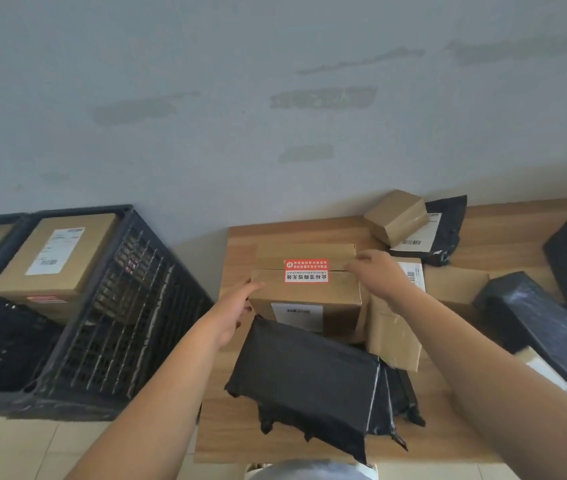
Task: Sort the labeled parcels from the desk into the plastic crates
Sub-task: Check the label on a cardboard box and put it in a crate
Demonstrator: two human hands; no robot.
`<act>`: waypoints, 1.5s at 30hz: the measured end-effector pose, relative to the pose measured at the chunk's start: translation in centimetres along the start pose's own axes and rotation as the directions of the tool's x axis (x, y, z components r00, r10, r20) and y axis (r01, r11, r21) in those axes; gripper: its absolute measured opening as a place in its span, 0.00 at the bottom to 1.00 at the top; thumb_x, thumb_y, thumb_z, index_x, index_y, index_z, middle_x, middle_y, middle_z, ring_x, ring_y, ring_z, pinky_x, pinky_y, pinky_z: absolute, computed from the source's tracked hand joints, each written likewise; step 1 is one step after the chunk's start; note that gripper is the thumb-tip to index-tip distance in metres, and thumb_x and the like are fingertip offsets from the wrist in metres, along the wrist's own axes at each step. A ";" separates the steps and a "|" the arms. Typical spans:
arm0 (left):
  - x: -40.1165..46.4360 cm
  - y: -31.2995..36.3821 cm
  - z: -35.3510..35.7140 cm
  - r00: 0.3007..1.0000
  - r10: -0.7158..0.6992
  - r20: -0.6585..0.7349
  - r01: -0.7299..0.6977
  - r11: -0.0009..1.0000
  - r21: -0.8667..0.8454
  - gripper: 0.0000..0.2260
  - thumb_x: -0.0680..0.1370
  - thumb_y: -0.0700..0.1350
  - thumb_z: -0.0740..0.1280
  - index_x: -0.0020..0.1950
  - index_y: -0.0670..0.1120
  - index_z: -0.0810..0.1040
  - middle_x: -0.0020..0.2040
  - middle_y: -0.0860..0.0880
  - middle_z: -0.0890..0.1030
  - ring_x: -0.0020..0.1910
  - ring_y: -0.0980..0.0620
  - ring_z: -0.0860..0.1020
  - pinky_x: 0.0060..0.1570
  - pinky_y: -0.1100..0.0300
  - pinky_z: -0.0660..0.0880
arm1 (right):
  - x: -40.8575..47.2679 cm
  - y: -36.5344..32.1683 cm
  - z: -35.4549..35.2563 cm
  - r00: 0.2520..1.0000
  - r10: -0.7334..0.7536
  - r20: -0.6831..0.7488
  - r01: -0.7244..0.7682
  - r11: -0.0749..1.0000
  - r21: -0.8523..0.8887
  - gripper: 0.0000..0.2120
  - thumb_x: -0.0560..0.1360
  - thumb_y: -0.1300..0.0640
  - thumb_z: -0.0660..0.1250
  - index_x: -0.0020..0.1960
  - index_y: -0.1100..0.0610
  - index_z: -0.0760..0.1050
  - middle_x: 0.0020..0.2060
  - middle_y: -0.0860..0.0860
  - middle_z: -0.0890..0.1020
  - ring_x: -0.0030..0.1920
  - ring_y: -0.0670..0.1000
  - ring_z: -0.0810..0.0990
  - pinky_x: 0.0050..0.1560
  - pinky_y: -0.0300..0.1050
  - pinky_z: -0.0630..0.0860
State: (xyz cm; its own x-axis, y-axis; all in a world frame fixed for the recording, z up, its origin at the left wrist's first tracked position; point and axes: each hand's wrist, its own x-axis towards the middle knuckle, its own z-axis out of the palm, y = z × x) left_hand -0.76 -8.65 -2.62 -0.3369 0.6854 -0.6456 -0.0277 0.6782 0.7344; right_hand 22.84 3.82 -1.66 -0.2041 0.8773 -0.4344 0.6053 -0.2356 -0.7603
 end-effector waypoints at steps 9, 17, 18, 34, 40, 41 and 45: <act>-2.5 3.9 -4.5 0.914 0.404 -0.016 -0.400 0.897 -0.191 0.26 0.79 0.49 0.71 0.76 0.51 0.70 0.62 0.51 0.84 0.66 0.47 0.79 0.74 0.41 0.68 | -3.2 -4.9 -2.5 0.970 -0.163 -0.183 0.228 0.873 0.432 0.23 0.77 0.51 0.71 0.71 0.50 0.75 0.63 0.48 0.82 0.61 0.49 0.81 0.62 0.52 0.78; -6.0 6.6 -6.6 0.745 0.667 -0.001 -0.667 0.744 -0.038 0.23 0.81 0.41 0.69 0.74 0.56 0.72 0.61 0.65 0.82 0.58 0.71 0.78 0.51 0.69 0.72 | -8.8 -7.7 -2.6 0.938 -0.325 -0.121 0.345 0.843 0.413 0.44 0.71 0.51 0.80 0.79 0.39 0.60 0.64 0.46 0.76 0.58 0.50 0.83 0.51 0.45 0.81; -6.1 6.6 -6.6 0.720 0.694 -0.005 -0.693 0.720 0.027 0.25 0.80 0.41 0.71 0.75 0.57 0.70 0.63 0.66 0.80 0.58 0.72 0.76 0.48 0.73 0.72 | -9.0 -7.8 -2.5 0.944 -0.316 -0.090 0.324 0.846 0.423 0.47 0.69 0.51 0.81 0.80 0.39 0.58 0.64 0.47 0.78 0.56 0.51 0.84 0.50 0.46 0.82; -8.3 4.7 -11.7 0.620 0.756 0.211 -0.783 0.577 0.232 0.39 0.79 0.44 0.74 0.74 0.77 0.56 0.71 0.75 0.67 0.68 0.77 0.66 0.55 0.79 0.71 | -10.7 -9.0 -1.9 0.950 -0.230 0.211 0.167 0.946 0.279 0.63 0.61 0.52 0.80 0.82 0.36 0.42 0.61 0.43 0.75 0.55 0.48 0.81 0.38 0.41 0.81; -9.3 5.2 -13.3 0.625 0.750 0.217 -0.780 0.586 0.222 0.33 0.78 0.46 0.74 0.76 0.70 0.64 0.70 0.73 0.71 0.67 0.76 0.68 0.60 0.69 0.72 | -11.0 -10.0 -1.8 0.917 -0.189 0.352 0.193 0.981 0.024 0.70 0.56 0.46 0.87 0.79 0.27 0.40 0.77 0.35 0.56 0.71 0.55 0.71 0.44 0.44 0.84; -9.4 5.5 -13.6 0.622 0.753 0.216 -0.782 0.583 0.222 0.32 0.78 0.46 0.73 0.76 0.69 0.65 0.70 0.73 0.72 0.67 0.75 0.69 0.62 0.66 0.72 | -11.1 -10.2 -1.8 0.906 -0.189 0.378 0.210 0.978 -0.014 0.69 0.57 0.46 0.86 0.79 0.27 0.39 0.77 0.35 0.55 0.72 0.55 0.69 0.47 0.45 0.84; -9.9 6.6 -14.4 0.614 0.768 0.181 -0.785 0.571 0.239 0.27 0.78 0.46 0.73 0.72 0.67 0.71 0.66 0.74 0.75 0.64 0.73 0.73 0.62 0.64 0.73 | -11.0 -10.6 -1.2 0.891 -0.213 0.400 0.290 0.947 -0.140 0.73 0.53 0.39 0.86 0.80 0.32 0.37 0.78 0.38 0.56 0.79 0.53 0.60 0.77 0.60 0.65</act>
State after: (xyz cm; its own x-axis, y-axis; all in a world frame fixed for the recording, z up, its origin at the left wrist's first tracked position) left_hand -11.16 -14.84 11.63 -0.0578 0.9898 0.1300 0.4739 -0.0874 0.8762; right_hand 19.54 -2.85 11.76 -0.6189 0.6650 -0.4180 0.6216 0.0893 -0.7782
